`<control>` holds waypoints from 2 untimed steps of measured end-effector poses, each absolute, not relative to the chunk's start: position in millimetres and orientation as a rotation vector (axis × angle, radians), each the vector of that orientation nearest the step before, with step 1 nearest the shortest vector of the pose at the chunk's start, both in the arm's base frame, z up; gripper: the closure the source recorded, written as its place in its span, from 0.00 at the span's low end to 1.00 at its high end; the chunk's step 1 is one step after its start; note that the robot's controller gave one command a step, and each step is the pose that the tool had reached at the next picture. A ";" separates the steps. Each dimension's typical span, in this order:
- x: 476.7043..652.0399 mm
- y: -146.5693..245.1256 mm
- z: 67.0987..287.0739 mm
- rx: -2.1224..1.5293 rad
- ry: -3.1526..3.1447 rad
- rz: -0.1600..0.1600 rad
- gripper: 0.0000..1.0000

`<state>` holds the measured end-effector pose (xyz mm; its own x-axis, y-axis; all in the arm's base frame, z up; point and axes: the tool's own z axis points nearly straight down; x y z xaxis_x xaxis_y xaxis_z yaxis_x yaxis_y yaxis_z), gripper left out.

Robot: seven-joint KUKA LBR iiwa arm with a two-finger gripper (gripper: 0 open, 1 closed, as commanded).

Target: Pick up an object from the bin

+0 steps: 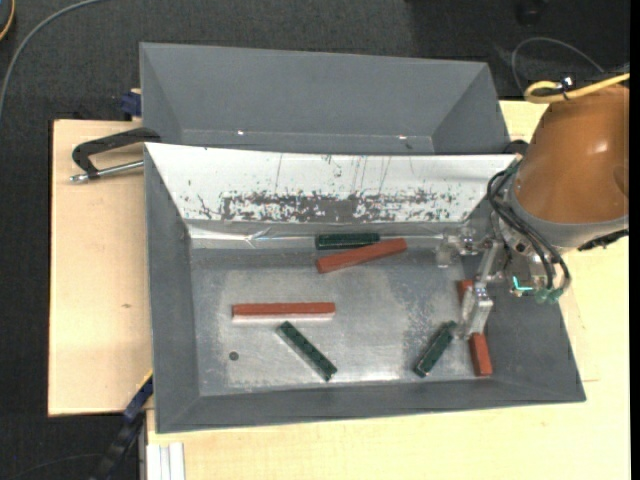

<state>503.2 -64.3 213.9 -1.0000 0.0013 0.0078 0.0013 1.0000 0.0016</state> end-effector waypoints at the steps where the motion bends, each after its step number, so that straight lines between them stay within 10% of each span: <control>1: 504.6 -99.8 79.5 0.590 -3.081 -0.004 0.00; 2: 497.4 -77.6 70.2 1.197 -2.903 -0.003 0.00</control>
Offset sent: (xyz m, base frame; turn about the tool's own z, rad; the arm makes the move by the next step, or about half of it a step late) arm 0.0021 -0.0358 -0.1325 -0.3817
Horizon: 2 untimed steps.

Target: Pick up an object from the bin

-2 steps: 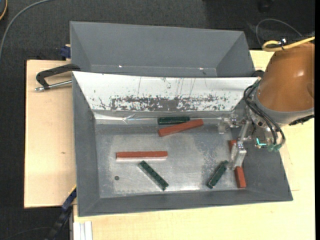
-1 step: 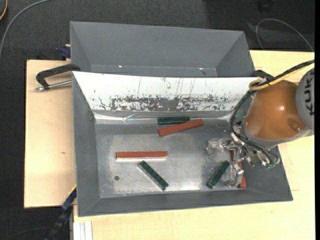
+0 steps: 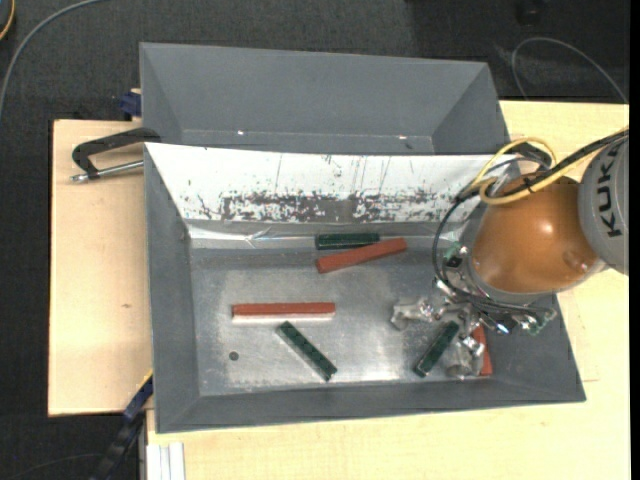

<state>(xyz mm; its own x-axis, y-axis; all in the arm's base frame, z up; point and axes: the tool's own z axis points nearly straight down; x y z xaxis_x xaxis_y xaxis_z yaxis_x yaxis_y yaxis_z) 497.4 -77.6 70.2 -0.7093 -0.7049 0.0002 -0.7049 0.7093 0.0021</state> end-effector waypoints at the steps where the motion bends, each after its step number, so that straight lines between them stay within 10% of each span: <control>1: 497.6 -77.9 70.4 1.198 -2.904 -0.001 1.00; 2: 512.7 -83.6 256.4 1.303 -2.873 0.011 1.00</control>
Offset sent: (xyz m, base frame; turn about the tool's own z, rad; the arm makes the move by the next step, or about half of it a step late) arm 0.0000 0.0000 0.0000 0.0000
